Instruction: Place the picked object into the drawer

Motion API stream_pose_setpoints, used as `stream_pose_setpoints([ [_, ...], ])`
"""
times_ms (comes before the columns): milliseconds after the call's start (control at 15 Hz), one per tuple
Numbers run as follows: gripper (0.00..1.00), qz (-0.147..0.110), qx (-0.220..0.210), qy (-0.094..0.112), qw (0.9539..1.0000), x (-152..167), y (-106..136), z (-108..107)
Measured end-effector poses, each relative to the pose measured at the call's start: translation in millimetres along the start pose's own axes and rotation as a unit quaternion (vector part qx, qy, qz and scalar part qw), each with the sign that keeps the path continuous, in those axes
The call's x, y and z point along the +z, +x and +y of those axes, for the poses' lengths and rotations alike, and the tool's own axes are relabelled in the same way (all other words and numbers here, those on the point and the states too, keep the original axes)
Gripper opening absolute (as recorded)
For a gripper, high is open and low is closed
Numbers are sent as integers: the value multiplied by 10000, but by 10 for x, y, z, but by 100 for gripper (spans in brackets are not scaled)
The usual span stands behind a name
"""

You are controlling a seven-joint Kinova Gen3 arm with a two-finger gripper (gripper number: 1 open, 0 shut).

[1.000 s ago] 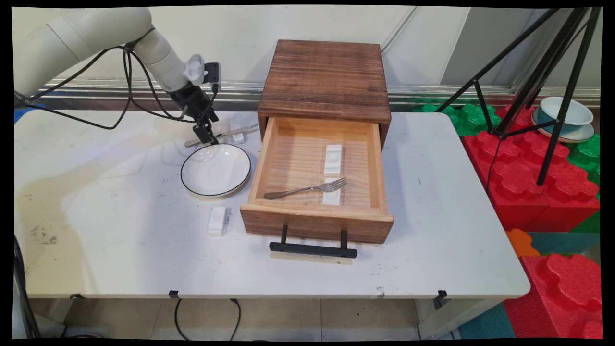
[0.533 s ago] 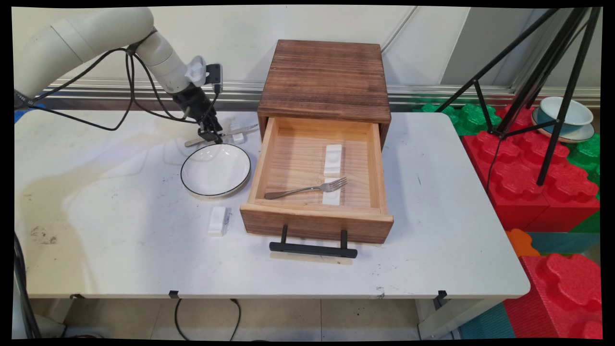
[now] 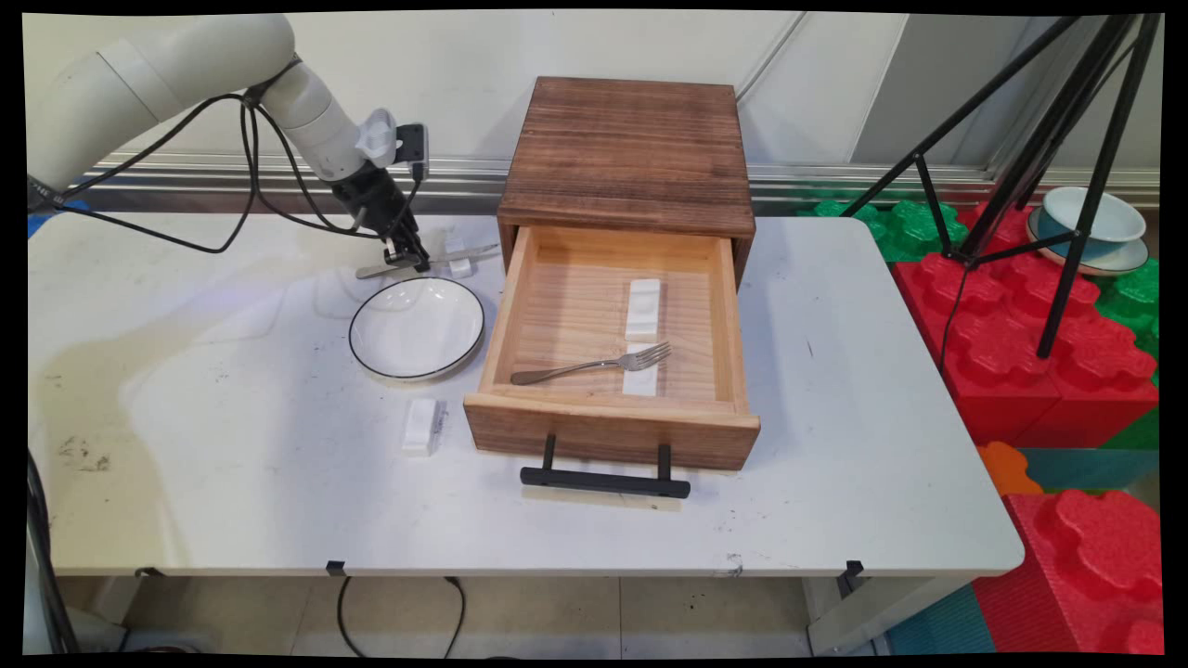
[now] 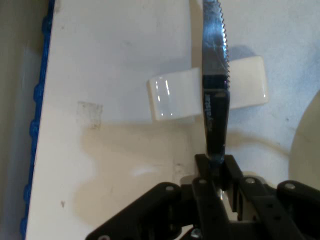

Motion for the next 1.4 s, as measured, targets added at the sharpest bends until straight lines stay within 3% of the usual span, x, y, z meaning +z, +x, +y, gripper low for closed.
stream_pose_setpoints([
  [800, 0, 71, 37, -1, 10000, -229, -52, 74],
  [1400, 0, 34, 149, -1, 9999, -685, -160, 274],
])
